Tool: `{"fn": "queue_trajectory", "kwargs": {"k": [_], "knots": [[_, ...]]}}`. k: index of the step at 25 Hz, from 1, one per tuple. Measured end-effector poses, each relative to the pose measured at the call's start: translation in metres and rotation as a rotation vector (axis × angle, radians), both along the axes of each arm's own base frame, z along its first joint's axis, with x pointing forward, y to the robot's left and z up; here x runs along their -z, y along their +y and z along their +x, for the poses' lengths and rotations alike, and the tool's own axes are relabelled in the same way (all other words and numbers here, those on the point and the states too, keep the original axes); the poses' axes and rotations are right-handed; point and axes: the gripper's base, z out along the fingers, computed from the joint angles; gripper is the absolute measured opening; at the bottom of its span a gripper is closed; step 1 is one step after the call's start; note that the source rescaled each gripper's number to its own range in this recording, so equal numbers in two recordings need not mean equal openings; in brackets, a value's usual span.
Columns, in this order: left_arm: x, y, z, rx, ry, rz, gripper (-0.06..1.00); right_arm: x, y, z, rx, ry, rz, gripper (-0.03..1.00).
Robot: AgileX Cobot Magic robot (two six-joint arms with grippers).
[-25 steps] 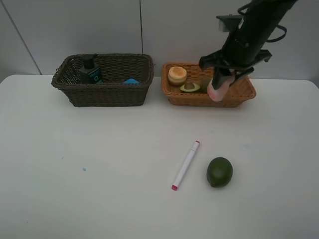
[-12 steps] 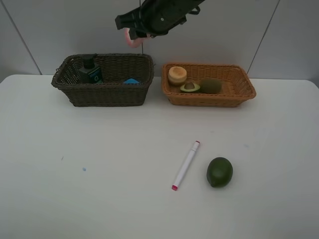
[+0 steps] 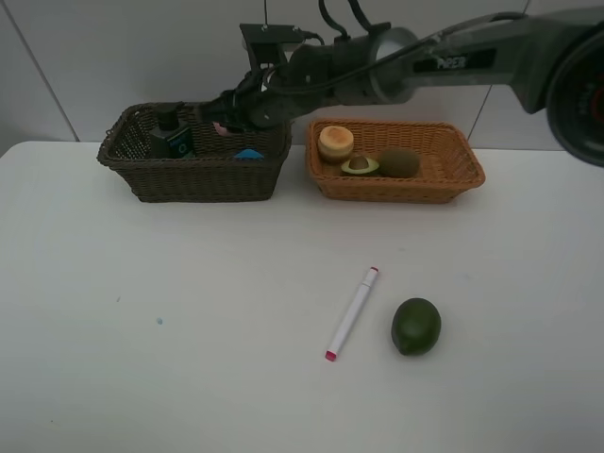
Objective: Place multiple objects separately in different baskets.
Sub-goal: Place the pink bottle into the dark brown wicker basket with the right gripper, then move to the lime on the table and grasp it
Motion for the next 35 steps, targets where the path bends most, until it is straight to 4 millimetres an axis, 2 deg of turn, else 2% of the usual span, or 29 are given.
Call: {"fn": "queue_trajectory", "kwargs": {"k": [4,5,7,9,12,16,19,21,23,29,32,35], "knots": [[0.0,0.0,0.0,0.0,0.0,0.0,0.91,0.003,0.002,0.003,0.005,-0.027,0.024,0.83],[0.0,0.0,0.0,0.0,0.0,0.0,0.91,0.002,0.002,0.003,0.005,-0.035,0.028,0.9],[0.0,0.0,0.0,0.0,0.0,0.0,0.91,0.001,0.002,0.003,0.005,-0.035,0.028,0.96],[0.0,0.0,0.0,0.0,0.0,0.0,0.91,-0.003,0.0,-0.001,0.0,0.004,0.0,0.98],[0.0,0.0,0.0,0.0,0.0,0.0,0.91,-0.026,-0.008,-0.012,-0.013,0.075,-0.055,0.98],[0.0,0.0,0.0,0.0,0.0,0.0,0.91,-0.065,-0.028,-0.041,-0.039,0.256,-0.195,0.99],[0.0,0.0,0.0,0.0,0.0,0.0,0.91,-0.079,-0.047,-0.062,-0.044,0.414,-0.337,1.0],[0.0,0.0,0.0,0.0,0.0,0.0,0.91,-0.077,-0.058,-0.072,-0.026,0.522,-0.451,1.0],[0.0,0.0,0.0,0.0,0.0,0.0,0.91,-0.074,-0.065,-0.075,-0.007,0.557,-0.521,1.0],[0.0,0.0,0.0,0.0,0.0,0.0,0.91,-0.066,-0.081,-0.093,0.016,0.615,-0.579,1.0],[0.0,0.0,0.0,0.0,0.0,0.0,0.91,-0.048,-0.092,-0.106,0.017,0.683,-0.631,1.0],[0.0,0.0,0.0,0.0,0.0,0.0,0.91,-0.021,-0.106,-0.124,0.016,0.776,-0.706,1.0]]}}
